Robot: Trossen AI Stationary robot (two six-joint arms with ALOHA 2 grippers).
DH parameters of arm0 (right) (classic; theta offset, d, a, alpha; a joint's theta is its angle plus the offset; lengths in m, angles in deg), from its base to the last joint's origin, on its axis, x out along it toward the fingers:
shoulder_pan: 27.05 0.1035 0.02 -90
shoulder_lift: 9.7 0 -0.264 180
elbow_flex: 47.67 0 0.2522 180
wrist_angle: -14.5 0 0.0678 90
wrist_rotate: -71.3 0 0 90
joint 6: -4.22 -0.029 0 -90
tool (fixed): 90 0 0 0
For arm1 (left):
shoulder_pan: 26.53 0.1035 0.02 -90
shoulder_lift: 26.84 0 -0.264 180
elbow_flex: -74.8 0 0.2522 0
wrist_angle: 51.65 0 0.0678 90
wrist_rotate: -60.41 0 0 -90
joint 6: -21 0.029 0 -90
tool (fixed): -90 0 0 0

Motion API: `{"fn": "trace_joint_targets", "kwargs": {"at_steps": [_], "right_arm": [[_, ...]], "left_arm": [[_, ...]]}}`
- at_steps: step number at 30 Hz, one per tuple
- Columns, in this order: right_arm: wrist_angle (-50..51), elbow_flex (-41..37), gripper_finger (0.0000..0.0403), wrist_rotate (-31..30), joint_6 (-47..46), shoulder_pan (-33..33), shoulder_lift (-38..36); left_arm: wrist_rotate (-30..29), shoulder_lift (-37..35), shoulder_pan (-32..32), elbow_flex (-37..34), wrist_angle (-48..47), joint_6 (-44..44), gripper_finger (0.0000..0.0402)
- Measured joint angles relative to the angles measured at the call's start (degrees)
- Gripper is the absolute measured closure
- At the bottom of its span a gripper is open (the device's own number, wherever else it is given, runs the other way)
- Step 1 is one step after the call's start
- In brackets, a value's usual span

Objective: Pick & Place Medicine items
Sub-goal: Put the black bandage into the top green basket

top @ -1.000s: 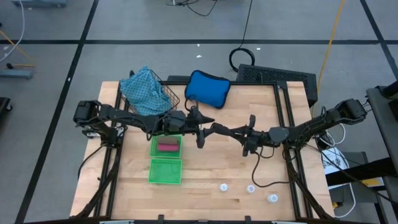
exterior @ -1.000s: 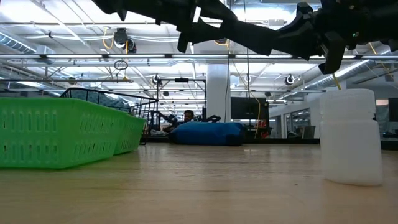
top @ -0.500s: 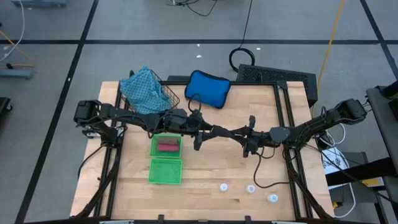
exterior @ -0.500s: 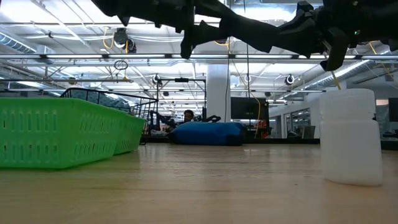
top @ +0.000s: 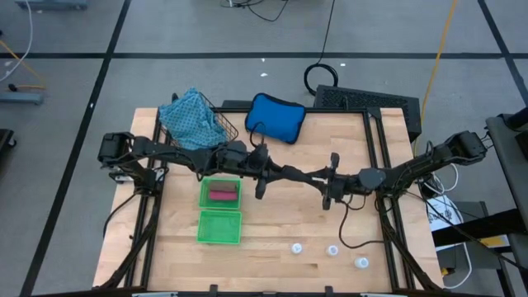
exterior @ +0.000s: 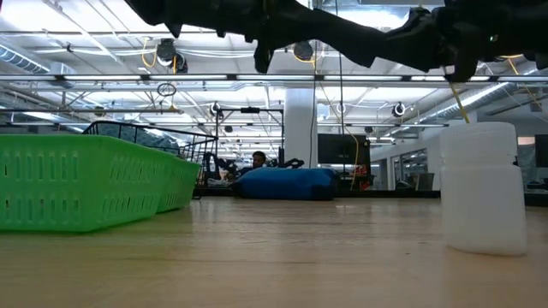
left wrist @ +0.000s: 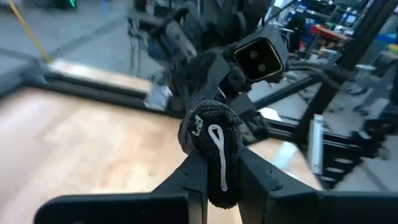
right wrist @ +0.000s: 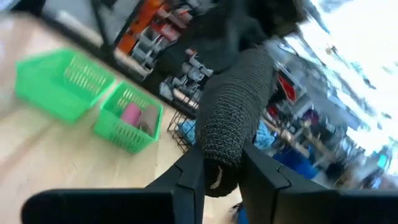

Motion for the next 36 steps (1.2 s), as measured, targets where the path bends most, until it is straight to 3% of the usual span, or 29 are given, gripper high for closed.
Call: {"fn": "trace_joint_targets", "kwargs": {"at_steps": [5,8,14,19,25,32,36], "right_arm": [[-2.28,0.24,0.0298,-6.89,-16.82,-0.11,-1.63],[1.62,-0.06,0.0261,-7.14,-21.90,-0.16,-3.86],[7.66,-0.05,0.0191,-7.14,-28.76,-1.70,-8.83],[8.44,-0.06,0.0153,-6.91,-31.65,-2.94,-10.93],[4.73,0.74,0.0134,-0.25,-29.57,-6.52,-10.90],[16.58,9.21,0.0133,8.09,-30.24,-8.76,-8.91],[16.39,12.25,0.0134,12.47,-27.07,-8.76,-4.92]], "left_arm": [[-8.29,-2.68,0.16,0.00,1.36,7.31,0.0353],[-10.59,-4.87,0.61,0.03,3.01,11.51,0.0353],[-11.21,-4.46,0.56,-4.88,12.10,13.18,0.0353],[-9.10,-3.81,0.66,-13.47,29.01,11.72,0.0353],[-8.23,-3.15,0.04,-16.60,35.61,11.18,0.0353],[-8.15,-3.10,-1.52,-16.61,35.16,12.53,0.0353],[-8.24,-3.10,-2.30,-16.61,35.09,12.71,0.0354]]}}
